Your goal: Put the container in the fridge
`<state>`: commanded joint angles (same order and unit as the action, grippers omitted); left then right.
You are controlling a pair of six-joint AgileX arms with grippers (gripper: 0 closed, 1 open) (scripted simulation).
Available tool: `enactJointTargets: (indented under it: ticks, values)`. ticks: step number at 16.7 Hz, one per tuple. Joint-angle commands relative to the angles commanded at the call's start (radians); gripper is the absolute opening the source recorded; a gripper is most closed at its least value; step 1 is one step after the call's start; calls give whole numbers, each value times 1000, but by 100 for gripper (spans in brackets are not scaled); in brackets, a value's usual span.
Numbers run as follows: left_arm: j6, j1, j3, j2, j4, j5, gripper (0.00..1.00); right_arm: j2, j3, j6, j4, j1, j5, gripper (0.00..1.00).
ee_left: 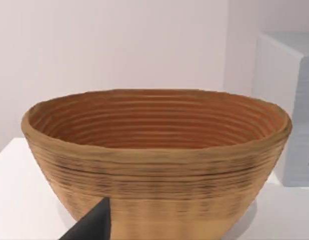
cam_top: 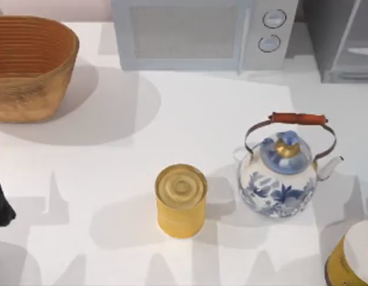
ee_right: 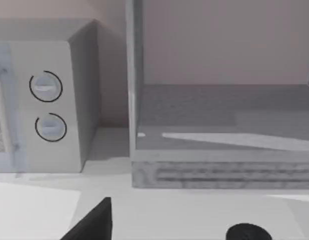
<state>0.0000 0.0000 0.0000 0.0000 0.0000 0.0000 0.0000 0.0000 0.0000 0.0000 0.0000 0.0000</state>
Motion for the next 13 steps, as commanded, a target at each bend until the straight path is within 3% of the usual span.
enactJointTargets:
  ticks: [6, 13]
  values:
    - [0, 0, 0, 0, 0, 0, 100, 104, 53, -82, -26, -36, -38, 100]
    - [0, 0, 0, 0, 0, 0, 100, 661, 310, -425, -139, -212, -177, 100]
